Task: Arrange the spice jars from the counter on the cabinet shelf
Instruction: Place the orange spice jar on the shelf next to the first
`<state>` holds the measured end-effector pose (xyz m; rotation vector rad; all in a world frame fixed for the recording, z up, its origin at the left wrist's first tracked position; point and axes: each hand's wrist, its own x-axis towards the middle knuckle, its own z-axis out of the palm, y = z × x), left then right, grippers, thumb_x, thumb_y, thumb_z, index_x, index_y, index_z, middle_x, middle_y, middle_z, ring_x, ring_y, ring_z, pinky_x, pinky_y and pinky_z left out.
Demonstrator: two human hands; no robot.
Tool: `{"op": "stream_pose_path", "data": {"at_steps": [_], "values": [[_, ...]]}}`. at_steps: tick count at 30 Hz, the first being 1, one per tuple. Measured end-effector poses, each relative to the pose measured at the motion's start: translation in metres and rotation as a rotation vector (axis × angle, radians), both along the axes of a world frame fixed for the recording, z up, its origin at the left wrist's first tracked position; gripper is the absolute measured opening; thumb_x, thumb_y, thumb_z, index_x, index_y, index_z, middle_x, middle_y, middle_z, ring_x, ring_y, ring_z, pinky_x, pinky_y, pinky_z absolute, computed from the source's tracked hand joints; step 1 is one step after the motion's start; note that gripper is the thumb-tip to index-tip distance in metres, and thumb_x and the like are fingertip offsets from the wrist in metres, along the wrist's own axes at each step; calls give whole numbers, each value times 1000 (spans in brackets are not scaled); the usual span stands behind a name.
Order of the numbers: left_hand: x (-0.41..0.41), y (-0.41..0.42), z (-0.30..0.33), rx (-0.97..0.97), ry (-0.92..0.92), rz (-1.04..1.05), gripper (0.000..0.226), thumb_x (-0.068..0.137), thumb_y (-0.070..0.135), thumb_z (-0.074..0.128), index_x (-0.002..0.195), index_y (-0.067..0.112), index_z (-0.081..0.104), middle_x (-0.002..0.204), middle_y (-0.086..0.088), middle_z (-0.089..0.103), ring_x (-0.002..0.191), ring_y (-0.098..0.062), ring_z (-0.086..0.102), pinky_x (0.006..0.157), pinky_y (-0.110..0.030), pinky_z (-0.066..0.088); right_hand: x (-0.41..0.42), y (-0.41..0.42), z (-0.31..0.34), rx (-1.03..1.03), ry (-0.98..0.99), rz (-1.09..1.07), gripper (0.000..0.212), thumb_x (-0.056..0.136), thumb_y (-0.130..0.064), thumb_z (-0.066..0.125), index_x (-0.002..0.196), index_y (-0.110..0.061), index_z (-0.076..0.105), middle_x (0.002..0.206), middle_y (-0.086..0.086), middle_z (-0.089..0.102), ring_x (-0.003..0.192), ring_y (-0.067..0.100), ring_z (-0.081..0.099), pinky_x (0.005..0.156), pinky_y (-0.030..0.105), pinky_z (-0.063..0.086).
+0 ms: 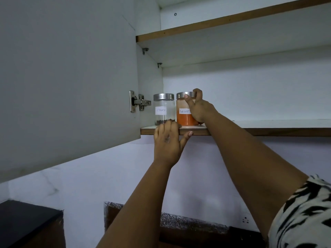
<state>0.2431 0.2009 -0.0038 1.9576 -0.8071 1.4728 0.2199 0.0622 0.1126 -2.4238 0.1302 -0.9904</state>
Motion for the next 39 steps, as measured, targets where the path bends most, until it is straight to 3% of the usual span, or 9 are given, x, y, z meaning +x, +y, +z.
{"op": "stream_pose_path", "data": {"at_steps": [5,18,39], "values": [[-3,3,3,23,43,-22,66,91,68,26,107,12,56,107,-4,59,102,-22,52,97,-38,36,-1,3,-4,26,-35,-9,68,98,-61,18,154,-25,3,134,22,55,119,38,54,101,42,38],[-5,2,3,35,54,3,68,91,69,22,108,12,54,109,-6,58,101,-24,52,96,-40,38,-1,3,-5,83,-12,161,63,100,-57,24,153,-33,1,141,19,49,117,36,55,99,43,46],[-8,2,4,24,60,-7,66,91,69,24,107,12,55,107,-5,58,101,-22,52,96,-38,37,2,-1,-5,53,-30,117,64,101,-52,25,154,-31,-4,148,16,43,123,36,52,103,41,41]]}}
